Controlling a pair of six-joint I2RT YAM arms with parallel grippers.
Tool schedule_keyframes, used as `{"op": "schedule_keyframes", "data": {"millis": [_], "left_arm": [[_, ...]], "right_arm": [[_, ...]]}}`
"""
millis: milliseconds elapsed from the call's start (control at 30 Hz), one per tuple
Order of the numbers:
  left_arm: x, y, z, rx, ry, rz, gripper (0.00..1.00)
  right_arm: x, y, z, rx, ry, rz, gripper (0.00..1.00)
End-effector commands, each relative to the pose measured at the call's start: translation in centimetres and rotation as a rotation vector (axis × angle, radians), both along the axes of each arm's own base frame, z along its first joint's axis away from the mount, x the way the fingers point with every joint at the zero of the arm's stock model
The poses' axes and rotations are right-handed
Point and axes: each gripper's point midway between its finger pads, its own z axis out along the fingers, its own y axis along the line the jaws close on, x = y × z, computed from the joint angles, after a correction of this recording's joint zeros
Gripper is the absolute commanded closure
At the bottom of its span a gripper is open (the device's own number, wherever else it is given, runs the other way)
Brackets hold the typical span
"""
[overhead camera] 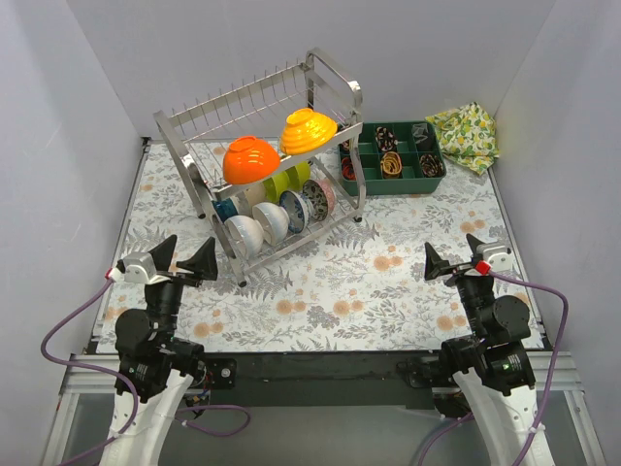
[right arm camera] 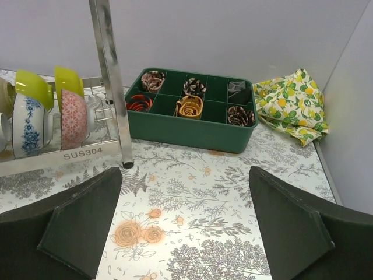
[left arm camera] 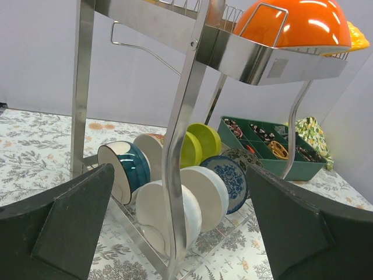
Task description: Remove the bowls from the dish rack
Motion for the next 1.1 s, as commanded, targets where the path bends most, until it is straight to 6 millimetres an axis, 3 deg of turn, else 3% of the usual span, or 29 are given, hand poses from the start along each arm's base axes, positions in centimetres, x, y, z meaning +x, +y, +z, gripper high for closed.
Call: {"op": "schedule_keyframes", "data": {"millis": [0,200,233,367,600,633,700,733,800,833,867,933,967,1000,1067], "left_arm": [[-1.1,-0.3,0.8,0.009,-0.060,-0.030,0.02],[-1.3,-1.9,1.3,0.061,-0.032,-0.115,0.02],[-0.5,-2.2,0.5,0.081,0.015,-0.120,0.02],[-0.5,-3.8,0.2,0.158,0.076,-0.205,0.02],[-1.1,-4.9,2.2,0.292,0.185,-0.290,0.02],[-1.5,-4.7,4.3,0.304,0.159,-0.285,0.02],[-0.9,-4.7,4.2,0.357,0.224,-0.286,0.02],[-1.3,-4.5,6.6,0.365,0.189,-0.279,0.02],[-0.7,-4.7,7.0,0.411,0.229,-0.294,0.02],[-1.3,-4.9,9.1,0.417,0.191,-0.308,0.02],[-1.2,-5.1,9.8,0.428,0.188,-0.317,0.02],[-0.3,-5.8,9.9,0.457,0.235,-0.354,0.02],[-0.8,-6.1,12.0,0.463,0.198,-0.373,0.02],[0.3,-6.5,11.3,0.467,0.261,-0.391,0.02],[1.1,-7.0,13.7,0.462,0.257,-0.403,0.02]], "right_arm": [[-3.1,-1.6,4.8,0.067,-0.200,-0.035,0.01],[-3.0,-1.1,4.6,0.073,-0.194,-0.012,0.01],[-3.0,-1.0,4.6,0.071,-0.191,-0.006,0.01],[-2.8,-0.6,4.4,0.063,-0.179,0.014,0.01],[-2.8,0.0,4.1,0.059,-0.174,0.043,0.01],[-2.7,0.1,4.1,0.059,-0.171,0.046,0.01],[-2.7,0.2,4.1,0.057,-0.173,0.051,0.01],[-2.7,0.2,4.1,0.058,-0.173,0.052,0.01],[-2.8,0.2,4.1,0.057,-0.176,0.054,0.01],[-2.8,0.2,4.1,0.060,-0.177,0.053,0.01],[-2.9,0.2,4.2,0.061,-0.183,0.054,0.01],[-2.9,0.2,4.2,0.063,-0.185,0.054,0.01],[-3.0,0.1,4.3,0.064,-0.188,0.053,0.01],[-3.0,0.1,4.2,0.064,-0.188,0.053,0.01],[-3.1,0.1,4.4,0.068,-0.195,0.053,0.01]]}}
